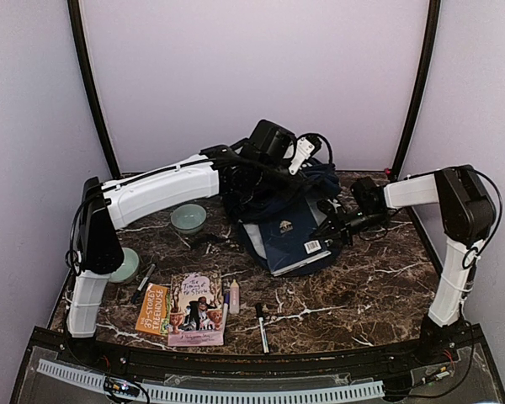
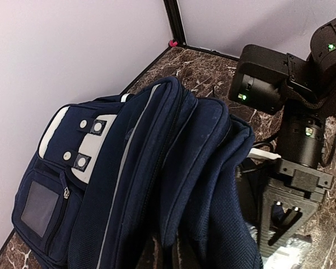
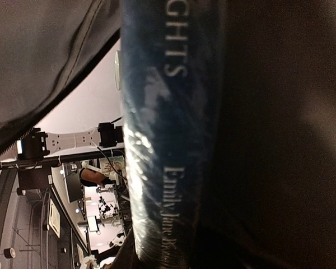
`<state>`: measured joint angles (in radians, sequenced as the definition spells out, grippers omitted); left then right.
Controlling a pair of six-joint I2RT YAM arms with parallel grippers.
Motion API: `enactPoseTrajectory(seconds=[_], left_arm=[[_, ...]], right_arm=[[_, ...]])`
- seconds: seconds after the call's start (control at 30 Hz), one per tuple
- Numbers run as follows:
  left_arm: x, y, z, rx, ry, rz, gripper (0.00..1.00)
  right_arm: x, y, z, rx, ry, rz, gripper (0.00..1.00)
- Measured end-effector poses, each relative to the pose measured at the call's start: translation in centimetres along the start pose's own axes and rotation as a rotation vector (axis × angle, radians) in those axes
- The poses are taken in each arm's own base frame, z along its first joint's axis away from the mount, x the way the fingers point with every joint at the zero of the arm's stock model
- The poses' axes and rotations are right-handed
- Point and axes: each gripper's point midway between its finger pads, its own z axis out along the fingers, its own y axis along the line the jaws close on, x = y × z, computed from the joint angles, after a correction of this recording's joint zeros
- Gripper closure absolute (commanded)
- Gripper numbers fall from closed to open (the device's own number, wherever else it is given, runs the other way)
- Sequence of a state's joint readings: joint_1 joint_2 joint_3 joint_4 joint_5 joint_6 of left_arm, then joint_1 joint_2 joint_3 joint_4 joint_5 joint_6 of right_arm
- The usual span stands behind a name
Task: Pack the student bag
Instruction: Place the book in the largest pocket of the bag.
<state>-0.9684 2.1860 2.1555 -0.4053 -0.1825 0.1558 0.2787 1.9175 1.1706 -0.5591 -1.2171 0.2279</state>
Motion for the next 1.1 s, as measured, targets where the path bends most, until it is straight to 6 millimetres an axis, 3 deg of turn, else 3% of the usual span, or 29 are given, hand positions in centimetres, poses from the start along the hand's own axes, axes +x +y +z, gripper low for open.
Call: enactPoseTrajectory(seconds=[0.2,0.37,0.53,0.63,0.73,0.93,1.1], left_arm=[[0.2,-0.4,-0.6,0.022,-0.003,0.002,1.00],[0.7,-1.0,-0.3,0.040,0.005,0.005,1.00],[0.9,-1.1,-0.4,0.047,0.007,0.006,1.00],[1.2,-1.1,-0.6,0.048,0.006,0.006,1.00],[1.4,-1.2,-1.1,0.050,-0.001,0.005,1.00],[1.3,-1.3,-2.0,0.051,-0.025,-0.009,1.00],[1.1,-1.4,-2.7,0.060,-0.048,-0.029,1.00]], right_arm=[[-4.3,-0.2,0.4,-0.005,-0.088,-0.008,1.00],[-7.6,-2.6,1.2,-0.002,-0.131,0.006,1.00],[-8.7,-2.9,1.3,-0.011,-0.158,0.000,0.64],[-9.3,-3.0,0.9,0.034,-0.192,-0.034,0.50],[-9.0,-2.8,0.0,0.129,-0.229,-0.079,0.42],[-6.5,-1.7,-2.4,0.319,-0.261,-0.195,0.39],[-3.5,-2.2,-3.4,0.424,-0.225,-0.261,0.39]])
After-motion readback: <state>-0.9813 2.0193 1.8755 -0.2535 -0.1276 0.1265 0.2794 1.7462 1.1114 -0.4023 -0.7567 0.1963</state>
